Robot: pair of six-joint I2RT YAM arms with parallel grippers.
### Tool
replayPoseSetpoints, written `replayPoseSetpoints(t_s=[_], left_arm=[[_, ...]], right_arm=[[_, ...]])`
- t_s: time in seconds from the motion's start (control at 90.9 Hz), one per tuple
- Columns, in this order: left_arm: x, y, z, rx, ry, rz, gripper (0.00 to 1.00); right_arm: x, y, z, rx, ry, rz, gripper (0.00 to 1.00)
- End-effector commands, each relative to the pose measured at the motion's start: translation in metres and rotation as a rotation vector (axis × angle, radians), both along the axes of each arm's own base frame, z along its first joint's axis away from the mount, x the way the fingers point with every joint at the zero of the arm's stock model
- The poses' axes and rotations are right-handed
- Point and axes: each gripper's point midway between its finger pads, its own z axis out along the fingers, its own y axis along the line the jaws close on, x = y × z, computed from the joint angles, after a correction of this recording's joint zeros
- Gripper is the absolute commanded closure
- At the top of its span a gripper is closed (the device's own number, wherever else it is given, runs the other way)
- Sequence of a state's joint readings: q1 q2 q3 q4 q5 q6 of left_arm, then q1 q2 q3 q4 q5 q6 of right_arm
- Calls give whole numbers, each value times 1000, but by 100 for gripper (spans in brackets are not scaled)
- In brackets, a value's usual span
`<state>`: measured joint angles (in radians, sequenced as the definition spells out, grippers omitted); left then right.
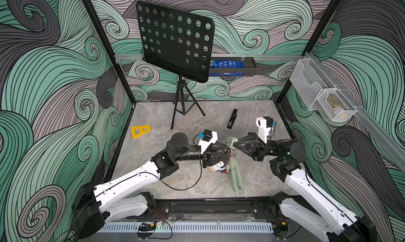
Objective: Remove the decoration from the bag
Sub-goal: Remove the decoration item from the bag.
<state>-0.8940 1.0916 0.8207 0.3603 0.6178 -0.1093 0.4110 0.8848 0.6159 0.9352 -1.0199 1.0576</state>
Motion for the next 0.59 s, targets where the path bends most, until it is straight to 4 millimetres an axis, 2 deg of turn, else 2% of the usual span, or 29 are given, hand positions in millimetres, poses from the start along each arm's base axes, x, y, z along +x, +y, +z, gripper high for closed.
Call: replayPoseSetpoints(t_s=[0.0,0.396,0.583], left_arm=[[-4,-2,24,-49,-32,-27,59],[-3,-3,22,-45,-22,-21,82],[-1,-4,22,-44,-4,-16,86]], right_arm=[[-8,-4,21,49,-73,-17,100],[-9,-4,19,45,-74,-17,100],[-10,-4,19,42,-82,-15,100]])
